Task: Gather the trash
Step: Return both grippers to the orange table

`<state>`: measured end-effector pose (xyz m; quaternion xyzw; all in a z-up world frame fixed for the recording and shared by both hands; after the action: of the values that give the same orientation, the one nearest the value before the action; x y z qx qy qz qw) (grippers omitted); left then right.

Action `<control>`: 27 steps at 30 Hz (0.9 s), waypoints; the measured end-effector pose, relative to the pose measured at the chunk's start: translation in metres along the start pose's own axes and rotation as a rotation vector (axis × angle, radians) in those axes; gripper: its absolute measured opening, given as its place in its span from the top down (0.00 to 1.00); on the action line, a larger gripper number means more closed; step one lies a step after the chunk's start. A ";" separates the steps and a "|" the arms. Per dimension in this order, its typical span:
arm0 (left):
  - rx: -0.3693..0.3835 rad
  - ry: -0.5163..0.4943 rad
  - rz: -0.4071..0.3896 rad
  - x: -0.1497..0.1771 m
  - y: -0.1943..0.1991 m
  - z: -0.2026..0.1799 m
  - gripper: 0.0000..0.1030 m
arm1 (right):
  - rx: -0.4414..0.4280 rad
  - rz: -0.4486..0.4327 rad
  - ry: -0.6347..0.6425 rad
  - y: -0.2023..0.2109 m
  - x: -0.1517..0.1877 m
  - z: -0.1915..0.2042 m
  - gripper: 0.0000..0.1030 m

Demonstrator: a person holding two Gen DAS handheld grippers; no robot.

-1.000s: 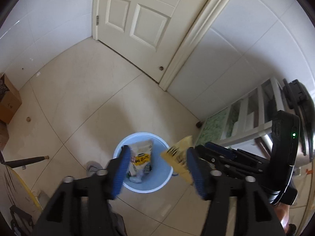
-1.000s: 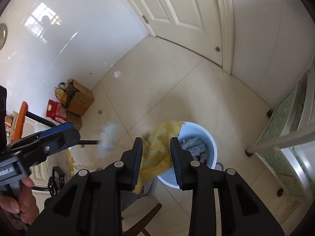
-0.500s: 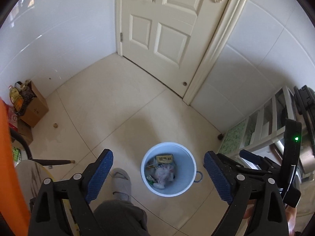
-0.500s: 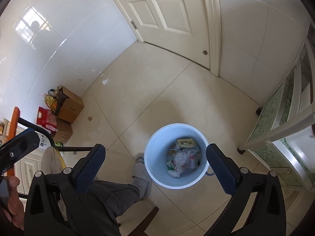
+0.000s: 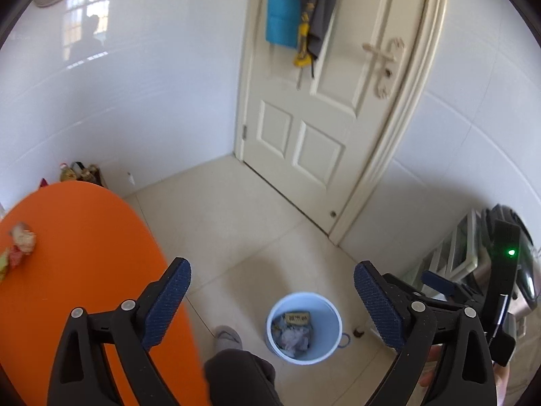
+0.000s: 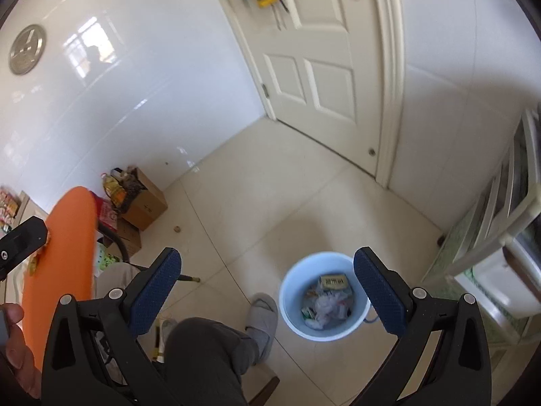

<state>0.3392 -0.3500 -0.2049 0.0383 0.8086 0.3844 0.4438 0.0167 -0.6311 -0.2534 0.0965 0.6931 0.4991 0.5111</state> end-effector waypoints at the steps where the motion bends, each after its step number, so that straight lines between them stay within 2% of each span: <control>1: -0.007 0.005 -0.021 0.001 0.015 0.003 0.06 | -0.009 -0.016 0.009 0.008 -0.003 0.008 0.00; 10: -0.107 0.057 -0.208 0.028 0.172 0.032 0.02 | -0.145 -0.186 0.135 0.102 -0.025 0.120 0.00; 19: -0.282 0.112 -0.373 0.087 0.326 0.052 0.01 | -0.309 -0.313 0.263 0.187 -0.020 0.240 0.00; 27: -0.435 0.147 -0.466 0.160 0.411 0.030 0.01 | -0.414 -0.388 0.375 0.242 0.004 0.321 0.00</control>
<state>0.1504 0.0199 -0.0547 -0.2712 0.7245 0.4380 0.4579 0.1824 -0.3211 -0.0581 -0.2365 0.6643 0.5319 0.4689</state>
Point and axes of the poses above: each gripper's, at about its wrist camera, not at the fingertips, and y roughly against the way its jaws point, z to its left, x to its underside, the point moved 8 cm from there along -y, roughly the way its jaws point, and after that the axes turned 14 degrees about x, right-handed, at the moved point
